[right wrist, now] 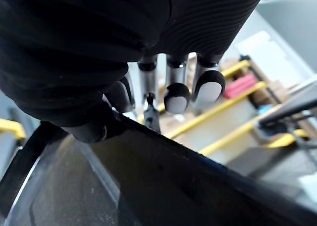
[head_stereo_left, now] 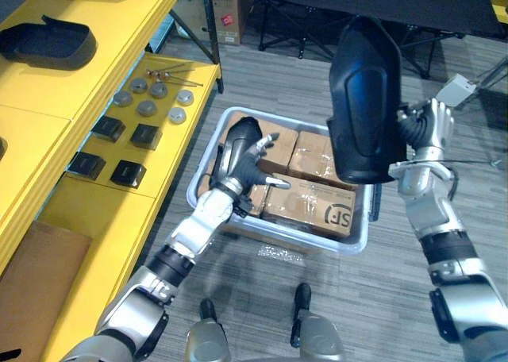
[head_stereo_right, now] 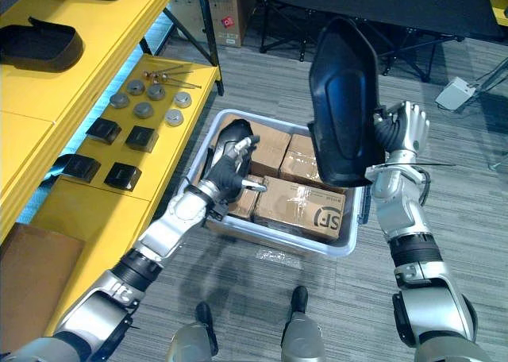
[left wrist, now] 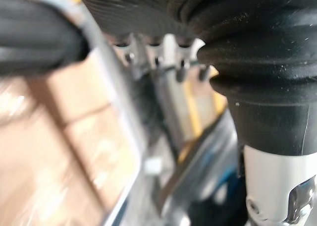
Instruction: Walk over and take plastic housings, then place them on the shelf
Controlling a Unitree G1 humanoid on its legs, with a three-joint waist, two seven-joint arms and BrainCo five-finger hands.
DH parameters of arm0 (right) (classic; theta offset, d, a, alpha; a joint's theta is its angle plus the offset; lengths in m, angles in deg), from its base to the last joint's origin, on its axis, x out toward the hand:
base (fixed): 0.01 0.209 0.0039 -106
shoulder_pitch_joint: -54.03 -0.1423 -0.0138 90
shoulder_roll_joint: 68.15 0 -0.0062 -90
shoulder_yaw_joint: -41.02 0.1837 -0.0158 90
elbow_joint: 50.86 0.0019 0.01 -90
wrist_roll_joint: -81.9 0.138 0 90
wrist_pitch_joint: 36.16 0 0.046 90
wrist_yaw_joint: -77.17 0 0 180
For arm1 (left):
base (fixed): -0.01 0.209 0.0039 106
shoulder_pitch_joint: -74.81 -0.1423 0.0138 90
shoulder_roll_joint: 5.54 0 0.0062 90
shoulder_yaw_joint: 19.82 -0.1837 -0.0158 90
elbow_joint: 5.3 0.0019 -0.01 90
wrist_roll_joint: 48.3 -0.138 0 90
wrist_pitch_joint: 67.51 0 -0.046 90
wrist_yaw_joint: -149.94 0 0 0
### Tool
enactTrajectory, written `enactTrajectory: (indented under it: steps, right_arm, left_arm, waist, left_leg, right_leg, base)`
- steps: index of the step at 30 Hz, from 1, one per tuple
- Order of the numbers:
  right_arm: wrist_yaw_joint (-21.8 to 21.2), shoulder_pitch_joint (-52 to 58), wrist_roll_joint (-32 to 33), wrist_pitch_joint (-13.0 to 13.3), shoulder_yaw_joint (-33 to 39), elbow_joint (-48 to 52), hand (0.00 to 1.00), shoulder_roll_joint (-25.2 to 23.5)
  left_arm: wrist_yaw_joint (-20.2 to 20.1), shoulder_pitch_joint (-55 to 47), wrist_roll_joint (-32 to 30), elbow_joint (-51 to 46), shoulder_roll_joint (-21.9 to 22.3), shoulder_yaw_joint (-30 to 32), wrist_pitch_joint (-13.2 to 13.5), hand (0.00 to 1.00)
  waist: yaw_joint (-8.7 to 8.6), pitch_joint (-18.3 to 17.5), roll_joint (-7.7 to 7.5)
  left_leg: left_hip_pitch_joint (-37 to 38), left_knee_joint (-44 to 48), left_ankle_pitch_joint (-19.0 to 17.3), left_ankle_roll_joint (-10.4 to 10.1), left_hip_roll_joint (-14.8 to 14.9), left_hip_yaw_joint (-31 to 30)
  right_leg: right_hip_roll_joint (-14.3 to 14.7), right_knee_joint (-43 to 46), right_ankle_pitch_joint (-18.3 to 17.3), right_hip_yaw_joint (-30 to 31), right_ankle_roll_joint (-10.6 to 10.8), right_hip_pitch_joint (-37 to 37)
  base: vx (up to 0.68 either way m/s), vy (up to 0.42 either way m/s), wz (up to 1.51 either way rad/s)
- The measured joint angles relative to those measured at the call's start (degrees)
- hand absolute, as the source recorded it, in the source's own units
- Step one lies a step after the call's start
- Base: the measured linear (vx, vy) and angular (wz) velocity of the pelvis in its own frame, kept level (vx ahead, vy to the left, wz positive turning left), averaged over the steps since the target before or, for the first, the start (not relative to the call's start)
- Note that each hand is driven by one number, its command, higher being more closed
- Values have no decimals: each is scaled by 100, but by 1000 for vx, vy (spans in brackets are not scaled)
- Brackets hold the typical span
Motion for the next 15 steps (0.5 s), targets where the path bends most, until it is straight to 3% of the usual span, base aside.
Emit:
enactTrajectory:
  steps: [5, 12, 15]
  right_arm:
    - [263, -27, -166, 395, -103, 155, 100, -265]
    - [468, -30, -209, 586, -210, 301, 100, -659]
    - [469, -24, -207, 588, -370, 300, 100, -862]
  left_arm:
    - [250, 3, 650, 231, 362, -147, -388, 0]
    - [812, 193, 1121, 499, 368, -128, -352, 0]
    - [991, 206, 1267, 499, 429, -95, -143, 0]
  waist:
    - [-1, -7, -12]
    - [23, -104, -173]
    - [33, -119, -198]
  left_leg:
    - [0, 39, 1, 1, 10, 4]
    - [-9, 46, 0, 0, 6, 2]
    - [-10, 46, 0, 1, -5, -9]
  right_leg:
    - [16, -24, 21, 14, -7, 8]
    - [15, -48, 59, 16, -1, 9]
    - [5, -54, 62, 15, 2, 20]
  base:
    - [-46, 4, -2]
    - [0, 0, 0]
    - [0, 0, 0]
